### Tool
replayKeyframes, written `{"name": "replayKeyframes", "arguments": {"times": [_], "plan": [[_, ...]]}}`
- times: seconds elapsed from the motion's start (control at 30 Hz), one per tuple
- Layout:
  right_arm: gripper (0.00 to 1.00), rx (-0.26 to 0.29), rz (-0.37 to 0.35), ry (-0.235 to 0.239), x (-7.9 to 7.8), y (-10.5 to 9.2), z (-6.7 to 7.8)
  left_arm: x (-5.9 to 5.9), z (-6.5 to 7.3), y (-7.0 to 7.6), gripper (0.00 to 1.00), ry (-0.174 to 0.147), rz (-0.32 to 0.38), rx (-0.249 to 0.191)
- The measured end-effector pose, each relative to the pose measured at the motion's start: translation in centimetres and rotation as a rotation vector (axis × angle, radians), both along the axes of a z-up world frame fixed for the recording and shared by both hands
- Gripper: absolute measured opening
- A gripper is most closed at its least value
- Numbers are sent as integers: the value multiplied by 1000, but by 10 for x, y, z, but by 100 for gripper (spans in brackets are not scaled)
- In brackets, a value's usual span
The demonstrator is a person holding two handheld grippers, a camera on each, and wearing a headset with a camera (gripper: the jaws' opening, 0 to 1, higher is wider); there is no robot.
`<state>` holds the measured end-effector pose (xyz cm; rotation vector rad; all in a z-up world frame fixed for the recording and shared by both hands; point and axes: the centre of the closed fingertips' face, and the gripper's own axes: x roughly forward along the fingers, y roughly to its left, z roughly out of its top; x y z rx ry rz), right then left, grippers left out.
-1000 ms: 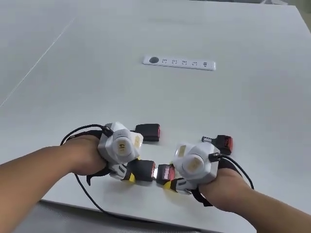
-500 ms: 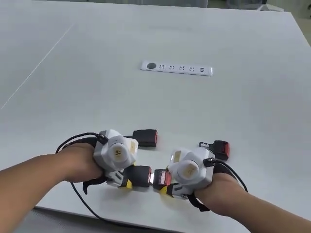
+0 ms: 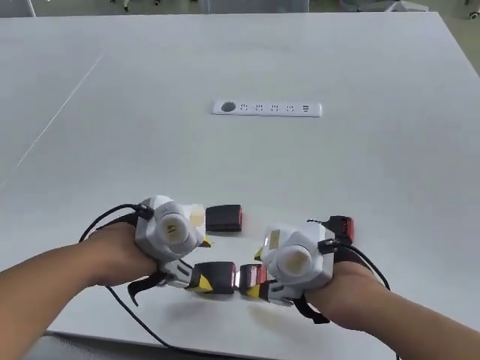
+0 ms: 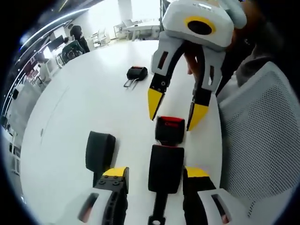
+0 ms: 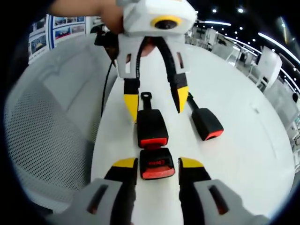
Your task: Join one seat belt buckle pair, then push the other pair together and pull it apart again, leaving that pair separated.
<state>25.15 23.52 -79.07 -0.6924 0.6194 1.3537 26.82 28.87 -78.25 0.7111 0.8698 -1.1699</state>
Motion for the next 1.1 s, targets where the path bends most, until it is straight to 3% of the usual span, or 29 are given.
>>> {"name": "replayKeyframes", "arguments": {"times": [0.1, 0.3, 0.6, 0.8, 1.1], "plan": [[36, 18, 0, 18, 2, 1, 8, 12, 13, -4, 48, -30, -6, -13], [37, 26, -22, -17, 22, -12, 18, 34, 22, -5, 49, -58, 4, -17], [36, 2, -140, -47, 66, -68, 19, 65, 24, -6, 48, -94, 8, -9], [35, -41, -171, -63, 97, -97, 13, 81, 11, -6, 48, -81, 6, 6], [37, -105, -198, -31, 122, -133, -10, 97, -13, 8, 48, -73, 24, 50]]}}
